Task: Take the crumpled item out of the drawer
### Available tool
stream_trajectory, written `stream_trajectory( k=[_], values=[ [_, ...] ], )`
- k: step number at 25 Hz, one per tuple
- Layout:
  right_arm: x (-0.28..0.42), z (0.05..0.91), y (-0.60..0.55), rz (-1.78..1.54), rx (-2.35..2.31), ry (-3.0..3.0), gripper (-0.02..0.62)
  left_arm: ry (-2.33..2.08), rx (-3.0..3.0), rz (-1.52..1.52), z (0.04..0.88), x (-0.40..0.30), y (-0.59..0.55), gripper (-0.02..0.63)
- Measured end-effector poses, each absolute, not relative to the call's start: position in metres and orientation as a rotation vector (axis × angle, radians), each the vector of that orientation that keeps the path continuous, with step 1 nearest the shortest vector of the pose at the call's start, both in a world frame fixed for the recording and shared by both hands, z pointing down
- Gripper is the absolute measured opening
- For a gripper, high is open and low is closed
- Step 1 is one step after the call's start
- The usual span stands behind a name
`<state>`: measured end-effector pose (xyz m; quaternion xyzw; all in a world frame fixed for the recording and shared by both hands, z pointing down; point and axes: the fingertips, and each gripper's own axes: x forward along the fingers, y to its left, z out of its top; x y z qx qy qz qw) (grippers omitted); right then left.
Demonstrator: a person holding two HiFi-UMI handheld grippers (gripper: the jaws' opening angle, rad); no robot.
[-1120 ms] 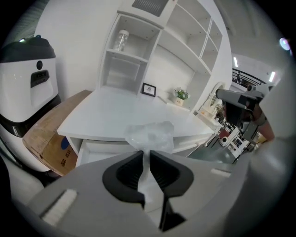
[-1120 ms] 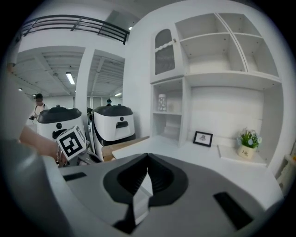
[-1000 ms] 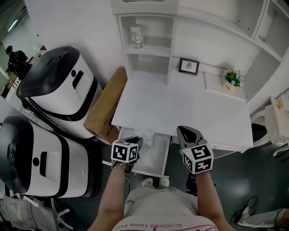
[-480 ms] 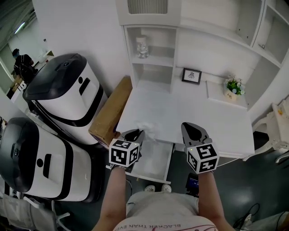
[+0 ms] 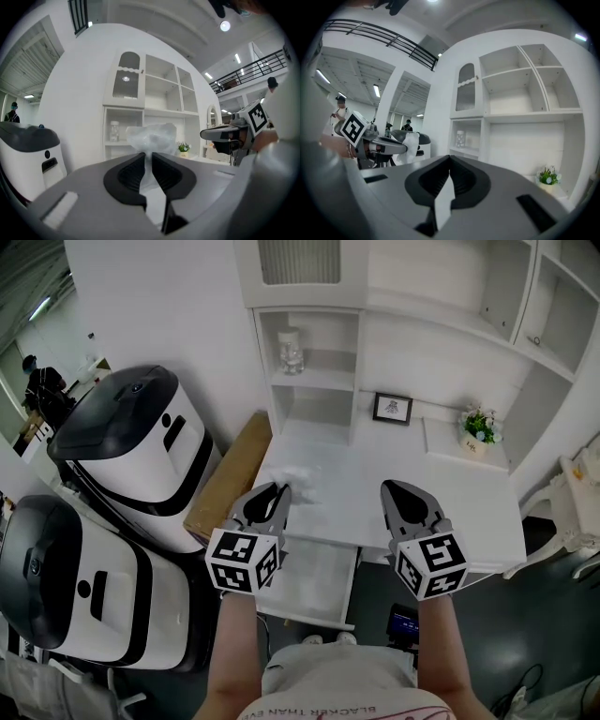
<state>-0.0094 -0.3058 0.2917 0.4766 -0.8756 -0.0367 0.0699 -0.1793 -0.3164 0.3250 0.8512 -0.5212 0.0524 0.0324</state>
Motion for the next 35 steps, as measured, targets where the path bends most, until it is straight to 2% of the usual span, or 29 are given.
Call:
stream_trajectory(
  k=[20,35],
  values=[
    [0.002,0.181,-0.288,-0.419,1.546,-2.737,0.006,-2.023,2.824,-0.097,0.184,-0.198,-0.299,0.057],
    [0.004,0.165,-0.282,-0.490,1.630,-2.722,0.006,-2.109,2.807,-0.134,0.166,-0.212,-0.293,0.057]
  ],
)
